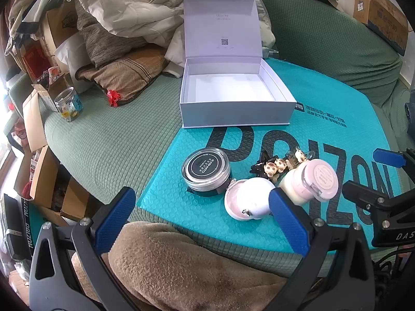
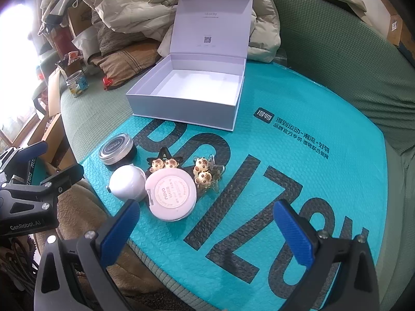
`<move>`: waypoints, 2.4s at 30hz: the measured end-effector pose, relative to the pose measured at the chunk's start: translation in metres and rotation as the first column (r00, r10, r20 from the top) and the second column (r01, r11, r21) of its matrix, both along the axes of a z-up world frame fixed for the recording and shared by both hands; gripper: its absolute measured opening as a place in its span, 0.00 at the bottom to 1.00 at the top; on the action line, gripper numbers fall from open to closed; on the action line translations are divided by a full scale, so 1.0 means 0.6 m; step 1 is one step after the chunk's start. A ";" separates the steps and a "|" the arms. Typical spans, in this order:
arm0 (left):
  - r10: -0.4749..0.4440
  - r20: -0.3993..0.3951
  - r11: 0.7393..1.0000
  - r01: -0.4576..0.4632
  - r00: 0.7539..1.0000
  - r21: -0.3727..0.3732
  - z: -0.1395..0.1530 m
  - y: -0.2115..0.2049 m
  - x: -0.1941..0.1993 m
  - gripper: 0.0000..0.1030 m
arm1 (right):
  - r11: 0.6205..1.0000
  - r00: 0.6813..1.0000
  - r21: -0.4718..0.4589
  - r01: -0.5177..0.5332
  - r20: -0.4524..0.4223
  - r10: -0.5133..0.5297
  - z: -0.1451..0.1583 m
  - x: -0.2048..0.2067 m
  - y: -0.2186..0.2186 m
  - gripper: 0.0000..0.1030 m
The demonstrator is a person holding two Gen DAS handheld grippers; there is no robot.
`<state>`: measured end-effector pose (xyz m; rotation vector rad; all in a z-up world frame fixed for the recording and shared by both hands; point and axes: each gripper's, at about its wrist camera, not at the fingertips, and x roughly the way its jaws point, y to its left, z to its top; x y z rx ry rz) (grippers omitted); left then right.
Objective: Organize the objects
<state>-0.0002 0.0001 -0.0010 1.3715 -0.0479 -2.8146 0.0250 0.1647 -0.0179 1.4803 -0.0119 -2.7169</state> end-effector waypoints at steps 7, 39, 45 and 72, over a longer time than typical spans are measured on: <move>0.005 0.003 1.000 -0.005 1.000 0.007 -0.001 0.002 0.002 1.00 | 1.000 1.000 -0.001 -0.003 0.002 0.003 0.000 -0.001 0.000 1.00; -0.009 0.019 0.999 0.008 1.000 0.046 -0.005 -0.010 0.006 1.00 | 1.000 1.000 0.002 0.007 0.007 -0.007 -0.002 0.000 -0.001 1.00; -0.009 0.021 0.999 0.008 1.000 0.049 -0.005 -0.009 0.007 1.00 | 1.000 1.000 0.002 0.007 0.009 -0.007 -0.003 0.001 -0.001 1.00; -0.011 0.021 0.999 0.010 1.000 0.050 -0.004 -0.010 0.009 1.00 | 1.000 1.000 0.003 -0.009 0.004 0.009 0.001 0.007 -0.006 1.00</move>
